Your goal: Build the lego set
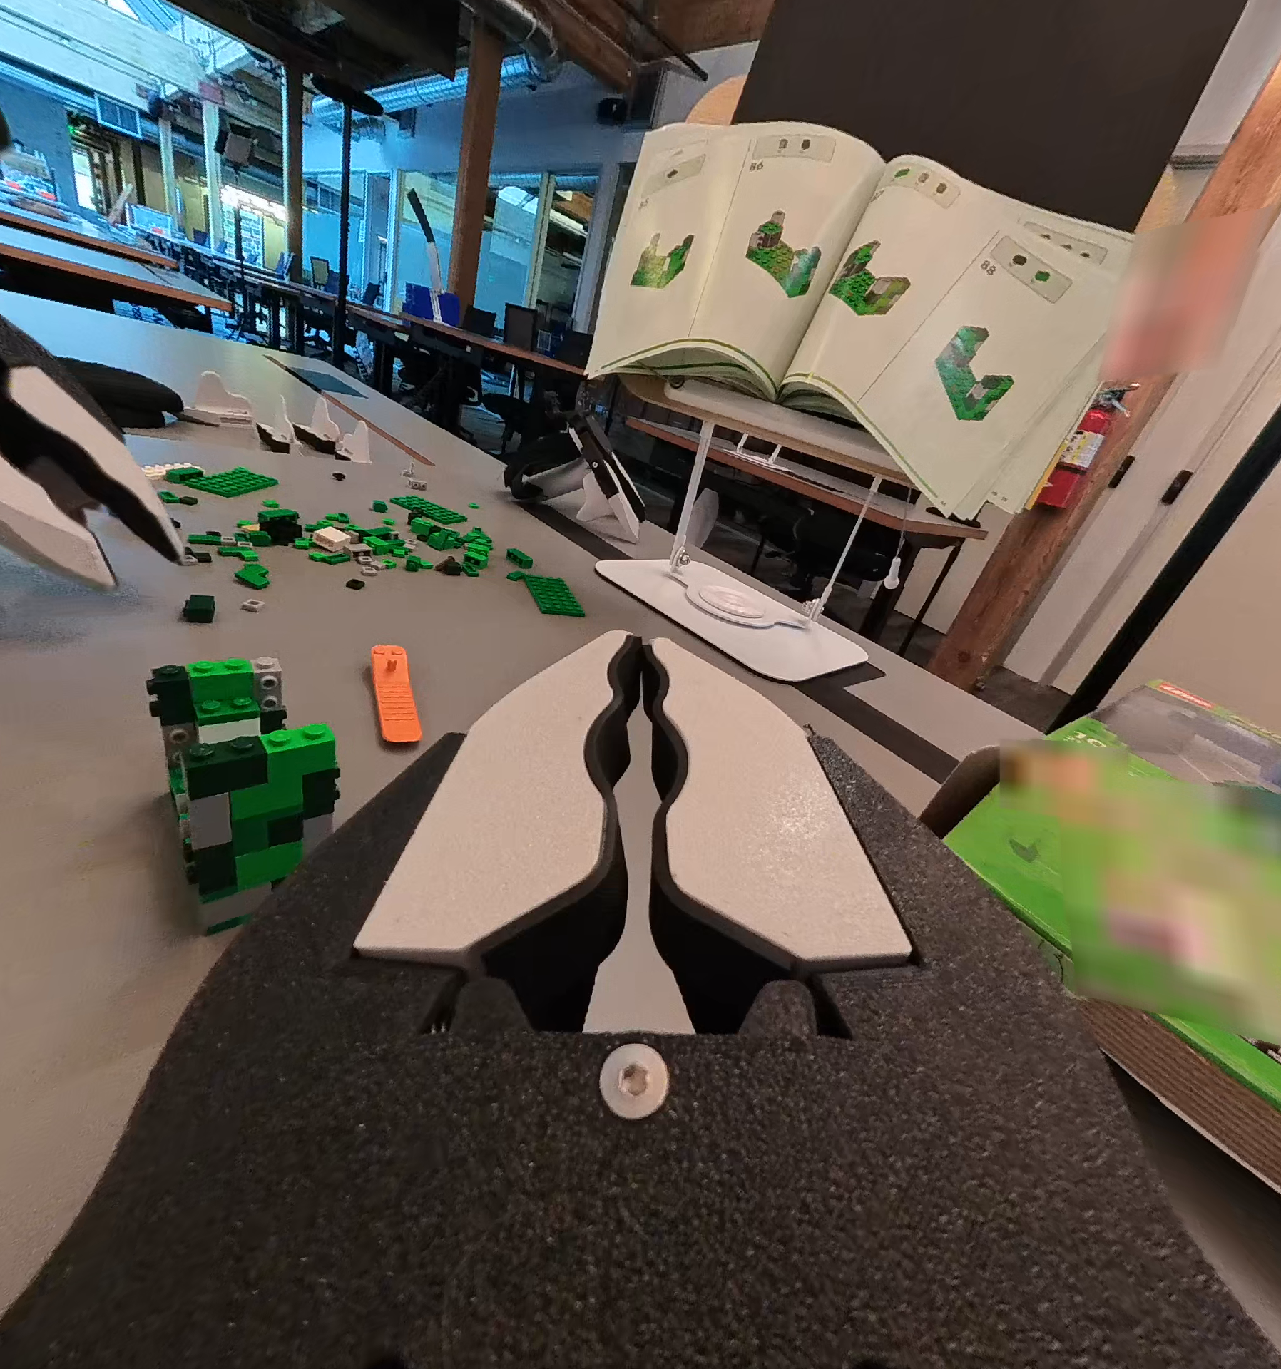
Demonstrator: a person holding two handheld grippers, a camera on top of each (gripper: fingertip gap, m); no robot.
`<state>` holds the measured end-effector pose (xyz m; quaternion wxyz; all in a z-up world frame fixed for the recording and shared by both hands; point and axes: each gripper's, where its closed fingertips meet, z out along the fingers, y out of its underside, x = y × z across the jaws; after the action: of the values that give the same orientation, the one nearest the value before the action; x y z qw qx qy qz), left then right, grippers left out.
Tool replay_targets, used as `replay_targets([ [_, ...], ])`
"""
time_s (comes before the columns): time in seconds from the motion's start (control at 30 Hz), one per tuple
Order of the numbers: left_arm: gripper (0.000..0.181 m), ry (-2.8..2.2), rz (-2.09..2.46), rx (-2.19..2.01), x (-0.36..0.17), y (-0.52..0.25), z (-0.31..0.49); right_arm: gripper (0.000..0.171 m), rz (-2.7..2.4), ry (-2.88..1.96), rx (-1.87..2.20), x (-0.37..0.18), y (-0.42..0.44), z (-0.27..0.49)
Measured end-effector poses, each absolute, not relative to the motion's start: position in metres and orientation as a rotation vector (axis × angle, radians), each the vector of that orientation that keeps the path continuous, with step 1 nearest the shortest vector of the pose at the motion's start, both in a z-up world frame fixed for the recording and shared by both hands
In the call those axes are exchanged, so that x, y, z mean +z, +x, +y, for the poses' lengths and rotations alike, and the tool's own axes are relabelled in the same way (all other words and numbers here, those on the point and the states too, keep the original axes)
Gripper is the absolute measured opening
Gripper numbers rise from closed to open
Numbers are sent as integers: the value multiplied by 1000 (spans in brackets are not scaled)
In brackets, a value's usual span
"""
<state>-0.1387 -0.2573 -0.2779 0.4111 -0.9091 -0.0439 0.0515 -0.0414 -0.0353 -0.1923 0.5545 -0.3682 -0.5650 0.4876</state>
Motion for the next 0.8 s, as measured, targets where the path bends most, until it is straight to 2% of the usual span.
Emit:
replay_targets([
  [0.37,34,-2392,-247,263,-296,-151,-244,0,-1353,-860,1143,-194,-42,-37],
  [0.47,18,-2409,-222,294,-297,-154,-243,0,-1358,-858,1143,-194,-42,-37],
  [0.6,17,-2382,-75,406,-293,-152,-241,0,-1430,-821,1139,-198,-42,-47],
  [0.73,17,-2053,290,603,-246,-125,-221,3,-1690,-937,1402,-188,-46,-104],
  [0.77,17,-1943,384,657,-229,-114,-216,8,-1784,-990,1541,-183,-44,-128],
  [0.8,17,-1851,471,696,-216,-102,-212,19,-1849,-1055,1642,-178,-45,-148],
])
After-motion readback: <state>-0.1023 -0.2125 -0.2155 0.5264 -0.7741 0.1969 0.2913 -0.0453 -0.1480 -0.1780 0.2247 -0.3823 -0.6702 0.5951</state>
